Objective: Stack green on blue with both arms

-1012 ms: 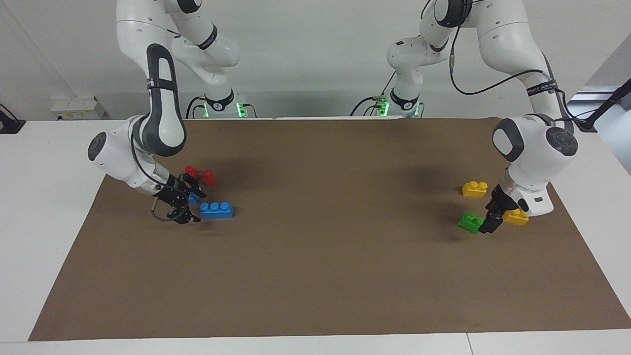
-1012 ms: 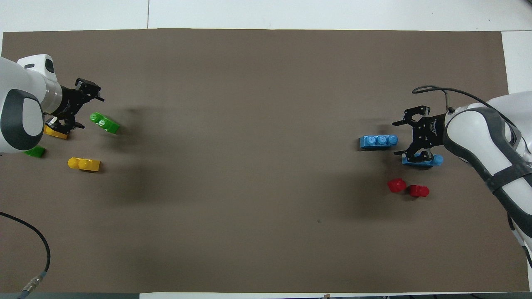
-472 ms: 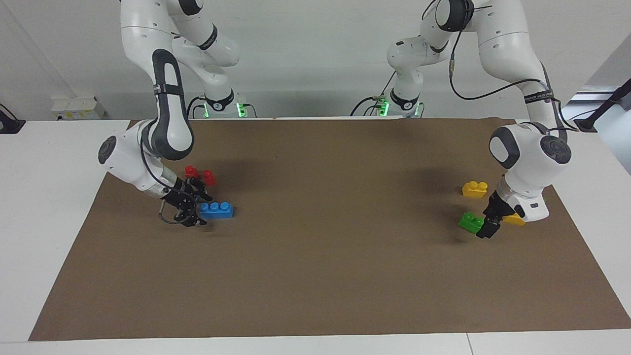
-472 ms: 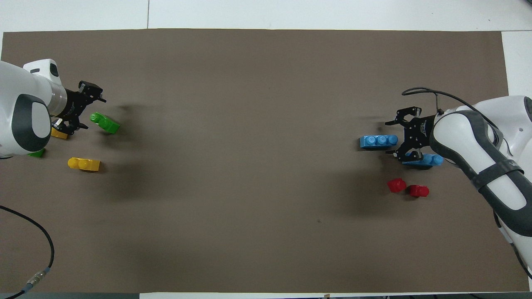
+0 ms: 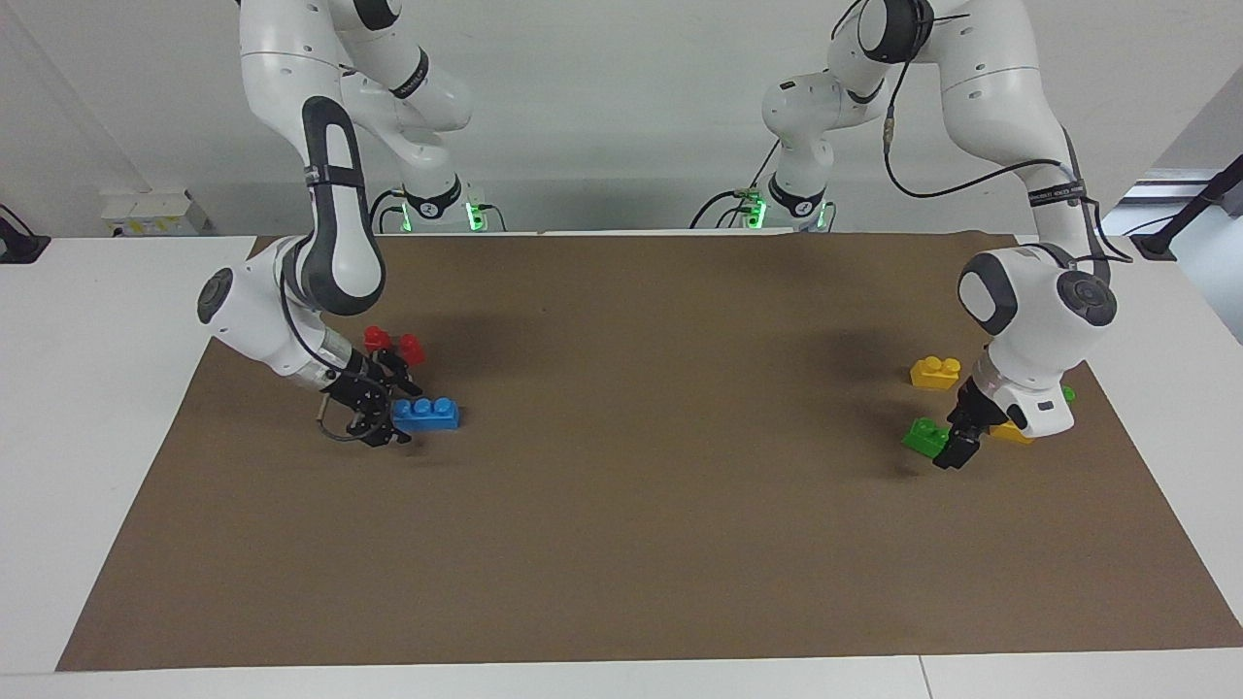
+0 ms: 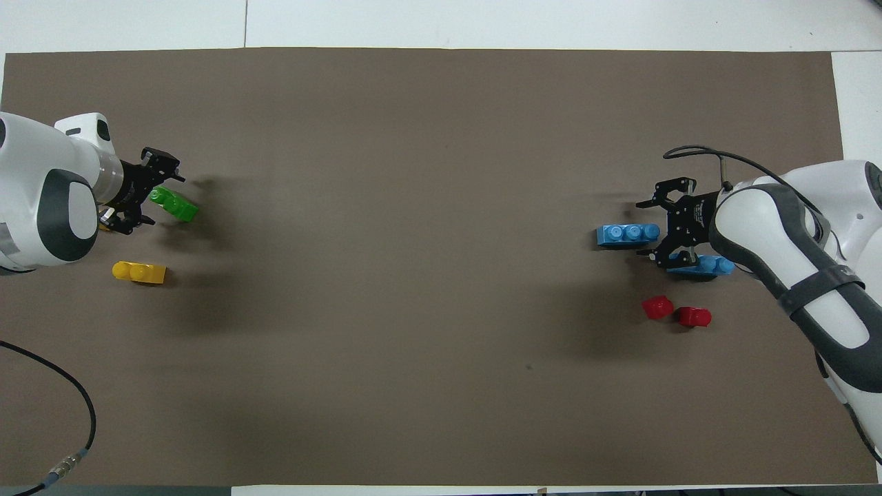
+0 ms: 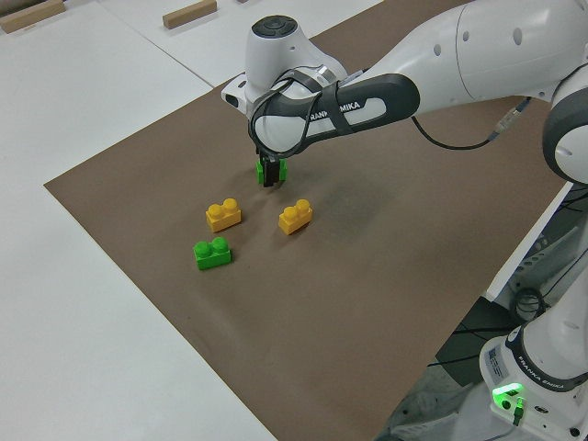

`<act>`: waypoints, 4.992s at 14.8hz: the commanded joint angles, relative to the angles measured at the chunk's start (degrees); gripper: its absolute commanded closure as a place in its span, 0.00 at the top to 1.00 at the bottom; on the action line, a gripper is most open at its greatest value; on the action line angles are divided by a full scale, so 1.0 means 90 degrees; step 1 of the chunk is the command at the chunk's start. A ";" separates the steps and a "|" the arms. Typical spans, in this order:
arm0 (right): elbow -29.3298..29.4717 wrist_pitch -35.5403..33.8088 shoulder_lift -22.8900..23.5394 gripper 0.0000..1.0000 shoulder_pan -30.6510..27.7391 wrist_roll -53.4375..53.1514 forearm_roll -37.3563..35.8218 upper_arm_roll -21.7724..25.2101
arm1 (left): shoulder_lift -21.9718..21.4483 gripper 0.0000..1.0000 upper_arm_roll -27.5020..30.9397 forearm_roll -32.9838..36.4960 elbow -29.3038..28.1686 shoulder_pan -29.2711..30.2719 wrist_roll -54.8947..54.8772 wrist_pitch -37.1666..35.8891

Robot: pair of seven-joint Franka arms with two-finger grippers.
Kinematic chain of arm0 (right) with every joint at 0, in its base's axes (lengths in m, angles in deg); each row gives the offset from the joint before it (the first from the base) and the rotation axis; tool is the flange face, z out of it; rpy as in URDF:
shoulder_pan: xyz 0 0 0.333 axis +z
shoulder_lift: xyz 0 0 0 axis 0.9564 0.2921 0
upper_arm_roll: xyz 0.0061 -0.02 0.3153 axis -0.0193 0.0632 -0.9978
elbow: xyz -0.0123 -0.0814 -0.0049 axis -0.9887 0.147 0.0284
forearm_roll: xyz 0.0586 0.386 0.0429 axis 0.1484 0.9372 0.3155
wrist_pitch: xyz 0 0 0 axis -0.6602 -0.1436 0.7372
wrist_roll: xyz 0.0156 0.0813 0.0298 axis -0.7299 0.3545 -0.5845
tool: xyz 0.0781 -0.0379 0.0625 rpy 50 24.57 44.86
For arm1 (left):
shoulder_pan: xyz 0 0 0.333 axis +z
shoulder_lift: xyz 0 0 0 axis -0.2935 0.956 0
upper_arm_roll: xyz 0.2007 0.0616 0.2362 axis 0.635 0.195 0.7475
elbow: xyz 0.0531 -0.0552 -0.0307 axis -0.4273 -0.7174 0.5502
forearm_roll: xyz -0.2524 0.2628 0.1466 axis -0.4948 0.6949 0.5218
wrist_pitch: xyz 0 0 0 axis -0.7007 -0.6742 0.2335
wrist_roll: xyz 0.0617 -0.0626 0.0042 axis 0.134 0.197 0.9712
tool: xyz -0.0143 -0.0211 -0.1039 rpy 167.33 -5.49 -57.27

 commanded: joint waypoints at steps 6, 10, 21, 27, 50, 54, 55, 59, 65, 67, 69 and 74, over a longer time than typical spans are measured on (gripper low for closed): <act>-0.0187 0.0231 -0.0063 0.81 -0.0034 0.0327 0.0193 -0.0026 | -0.0024 0.89 -0.0006 -0.0036 -0.0101 0.0004 0.0057 0.0201; -0.0225 0.0231 -0.0073 0.69 -0.0063 0.0337 0.0203 -0.0026 | -0.0024 0.22 -0.0006 -0.0017 -0.0072 -0.0025 0.0028 0.0211; 0.0143 -0.0206 -0.0054 0.00 -0.0044 0.0552 0.0193 -0.0026 | -0.0083 0.00 -0.0006 0.0130 0.0172 -0.0084 0.0047 -0.0150; 0.1229 -0.1419 -0.0404 0.00 0.0493 -0.0493 0.0183 -0.0035 | -0.0522 0.00 -0.0016 0.0130 0.0143 -0.0161 0.1100 -0.0638; -0.0157 0.1577 -0.0767 0.00 0.3794 -0.3306 0.0193 -0.0075 | -0.2368 0.00 -0.0016 0.0140 -0.0471 -0.3276 0.8277 -0.2047; -0.0157 0.1900 -0.0494 0.00 0.3931 -0.3325 0.0193 -0.0075 | -0.2446 0.00 -0.0016 0.0140 -0.0677 -0.3765 0.8894 -0.1723; -0.0177 0.1959 -0.0406 0.00 0.3950 -0.3335 0.0193 -0.0075 | -0.2475 0.00 -0.0026 0.0140 -0.0697 -0.3814 0.8924 -0.1713; -0.0206 0.2310 -0.0132 0.00 0.4077 -0.3335 0.0193 -0.0075 | -0.2592 0.00 -0.0036 0.0140 -0.1086 -0.4107 0.9266 -0.1187; -0.0245 0.2711 0.0073 0.00 0.4224 -0.3238 0.0544 -0.0075 | -0.2584 0.00 -0.0036 0.0353 -0.1644 -0.4410 0.9792 -0.0230; -0.0255 0.2721 0.0083 0.00 0.4234 -0.3169 0.0564 -0.0075 | -0.2476 0.00 -0.0036 0.0539 -0.1702 -0.4498 1.0047 0.0005; -0.0255 0.2721 0.0122 0.00 0.4224 -0.3140 0.0564 -0.0084 | -0.2417 0.00 -0.0036 0.0540 -0.1712 -0.4498 1.0077 0.0103; -0.0255 0.2779 0.0249 0.00 0.4234 -0.3052 0.0574 -0.0084 | -0.2193 0.00 -0.0036 0.0734 -0.1713 -0.4664 1.0300 0.0434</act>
